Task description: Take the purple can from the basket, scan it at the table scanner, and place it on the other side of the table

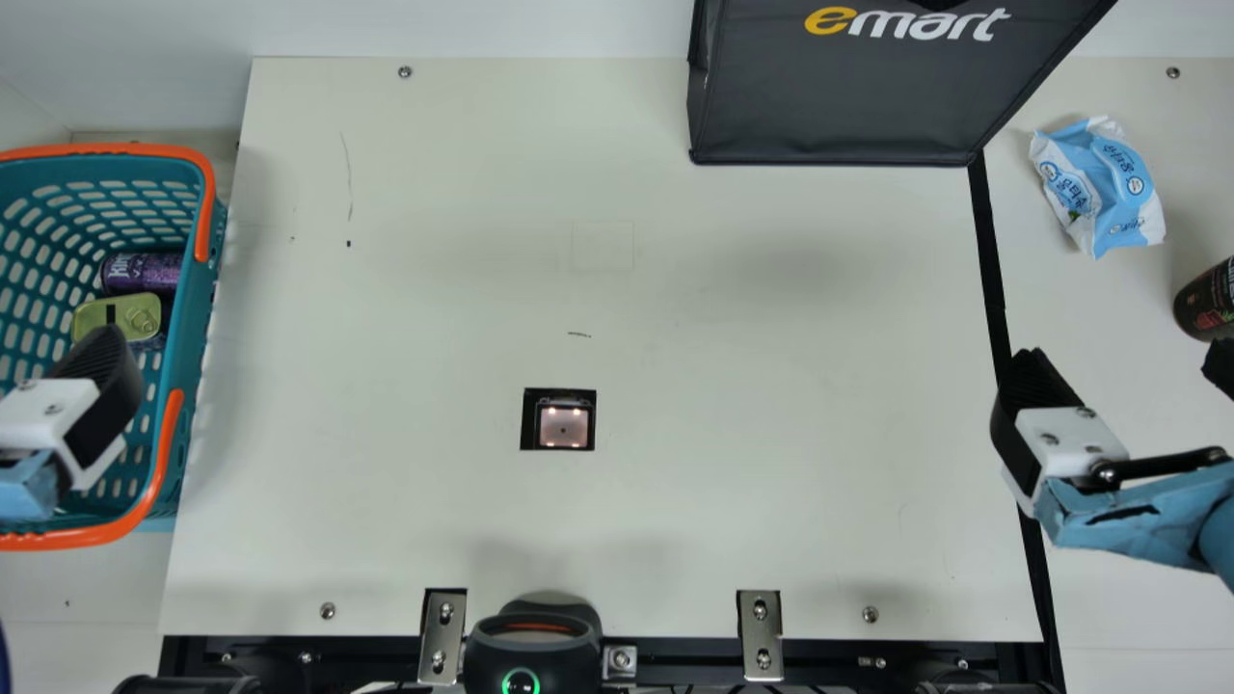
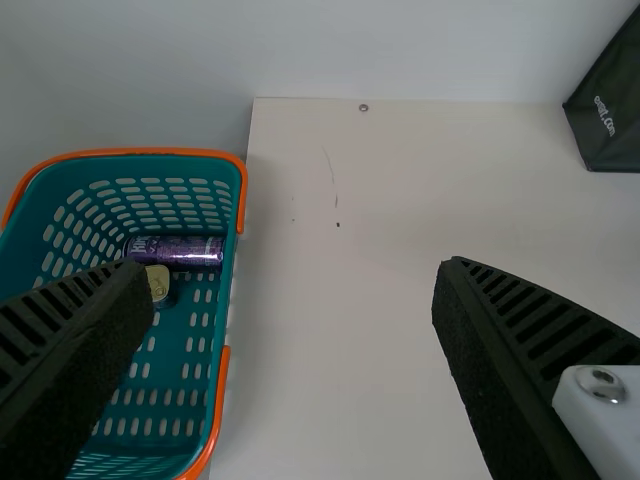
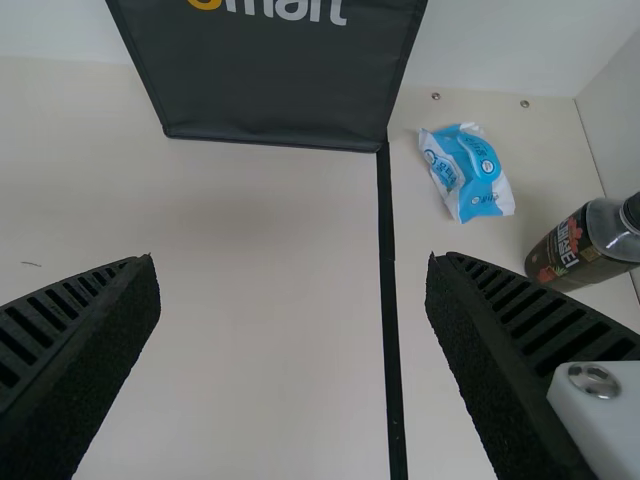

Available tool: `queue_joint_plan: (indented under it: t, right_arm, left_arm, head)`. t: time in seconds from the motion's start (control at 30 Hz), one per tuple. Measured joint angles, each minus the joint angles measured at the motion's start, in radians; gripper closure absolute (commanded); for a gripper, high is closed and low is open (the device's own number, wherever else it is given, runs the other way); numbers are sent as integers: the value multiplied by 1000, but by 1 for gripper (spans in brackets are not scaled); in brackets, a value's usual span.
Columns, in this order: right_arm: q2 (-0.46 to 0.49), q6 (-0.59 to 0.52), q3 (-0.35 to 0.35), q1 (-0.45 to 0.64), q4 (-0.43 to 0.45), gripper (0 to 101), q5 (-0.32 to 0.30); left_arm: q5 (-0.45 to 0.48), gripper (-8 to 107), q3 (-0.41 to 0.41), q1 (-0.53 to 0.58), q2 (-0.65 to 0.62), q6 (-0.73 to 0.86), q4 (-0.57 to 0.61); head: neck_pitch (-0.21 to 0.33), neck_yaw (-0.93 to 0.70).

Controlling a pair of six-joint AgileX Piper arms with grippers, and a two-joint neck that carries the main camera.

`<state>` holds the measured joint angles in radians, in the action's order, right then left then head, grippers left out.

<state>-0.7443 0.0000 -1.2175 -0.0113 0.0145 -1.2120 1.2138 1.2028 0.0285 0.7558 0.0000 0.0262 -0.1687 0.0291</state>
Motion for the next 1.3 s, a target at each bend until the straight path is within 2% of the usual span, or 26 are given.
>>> queue_joint_plan:
  t: [0.33,0.67,0.87,1.3]
  right_arm:
    - [0,0,0,0,0,6,0]
    - [0,0,0,0,0,6,-1]
    - [0,0,0,0,0,6,-1]
    - [0,0,0,0,0,6,-1]
  left_arm:
    - [-20,9,18,-24,30,-41,2]
    - [-69,9,34,-121,92,-134,6]
    - [-102,9,11,-181,128,-179,6]
    - [-166,9,-42,-316,213,-106,43]
  head:
    - [2,2]
    - [0,0]
    - [0,0]
    - [2,0]
